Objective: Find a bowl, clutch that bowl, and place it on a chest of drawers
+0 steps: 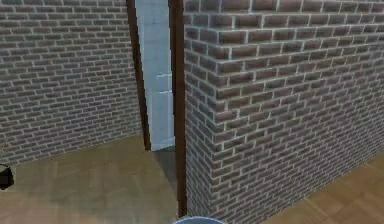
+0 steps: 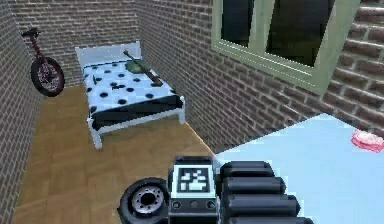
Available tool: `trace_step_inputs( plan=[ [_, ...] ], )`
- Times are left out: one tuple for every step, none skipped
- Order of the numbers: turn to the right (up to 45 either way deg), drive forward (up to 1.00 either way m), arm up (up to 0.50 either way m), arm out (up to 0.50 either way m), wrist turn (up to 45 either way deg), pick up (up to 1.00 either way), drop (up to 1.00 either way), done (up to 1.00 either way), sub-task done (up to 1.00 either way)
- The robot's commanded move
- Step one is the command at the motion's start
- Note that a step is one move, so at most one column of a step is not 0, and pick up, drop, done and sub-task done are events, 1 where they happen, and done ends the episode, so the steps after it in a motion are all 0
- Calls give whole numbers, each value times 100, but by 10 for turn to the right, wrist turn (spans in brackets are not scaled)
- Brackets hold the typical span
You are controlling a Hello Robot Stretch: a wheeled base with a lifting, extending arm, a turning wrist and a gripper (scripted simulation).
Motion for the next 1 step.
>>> trace_step_inputs(
  plan=[
    [450, 0, 0, 0, 0, 0, 0, 0, 0]
  ],
)
